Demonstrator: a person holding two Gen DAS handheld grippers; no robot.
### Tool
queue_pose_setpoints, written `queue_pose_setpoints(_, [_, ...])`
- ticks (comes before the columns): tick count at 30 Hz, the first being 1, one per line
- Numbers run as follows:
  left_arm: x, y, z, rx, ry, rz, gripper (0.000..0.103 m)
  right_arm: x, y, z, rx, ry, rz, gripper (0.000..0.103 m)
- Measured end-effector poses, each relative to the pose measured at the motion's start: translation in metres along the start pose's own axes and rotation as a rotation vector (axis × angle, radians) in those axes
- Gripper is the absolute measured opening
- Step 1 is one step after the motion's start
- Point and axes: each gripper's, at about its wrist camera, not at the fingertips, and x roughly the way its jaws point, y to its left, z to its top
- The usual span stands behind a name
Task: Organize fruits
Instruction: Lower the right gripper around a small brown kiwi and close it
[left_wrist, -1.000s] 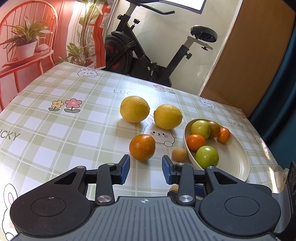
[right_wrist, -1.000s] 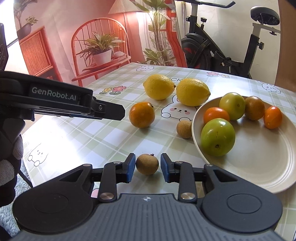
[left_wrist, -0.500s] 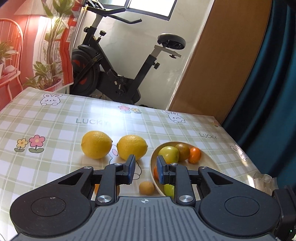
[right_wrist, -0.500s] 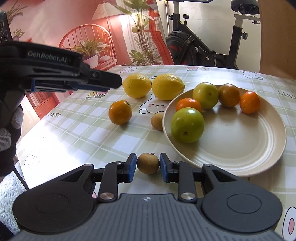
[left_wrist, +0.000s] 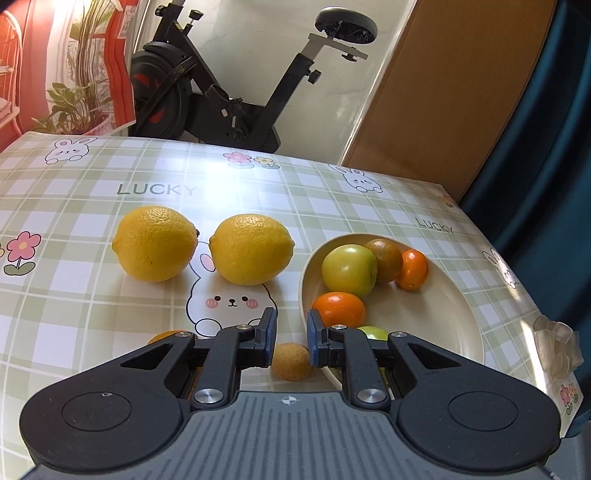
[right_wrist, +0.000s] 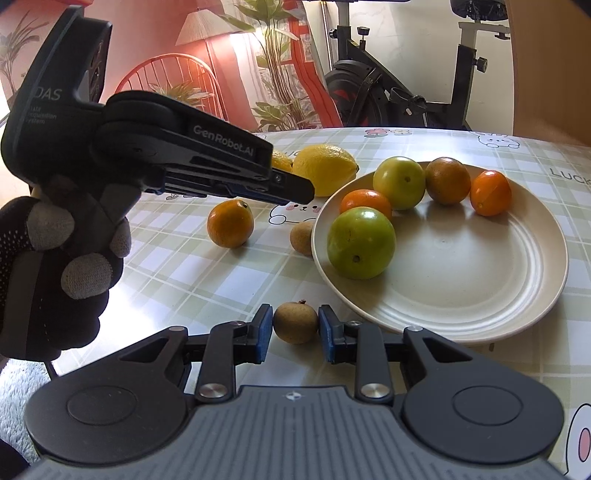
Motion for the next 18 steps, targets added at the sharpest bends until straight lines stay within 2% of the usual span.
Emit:
queue_pose_setpoints(5, [0.009, 0.007, 0.001, -0.038, 0.014, 0.023, 0.018, 0.001, -0.002, 0.0, 0.007, -0.004, 0.004, 0.029])
queue_pose_setpoints(12, [0.006, -0.003, -0.008, 0.02, 0.038, 0.034, 0.018, 0.001, -0.003, 0.0, 0.009, -0.006, 0.006, 0.029])
queue_pose_setpoints(18, [-0.008, -0.004, -0.02, 0.058, 0.06, 0.011, 0.018, 0.001, -0.003, 0.0, 0.01, -0.005, 0.003, 0.029])
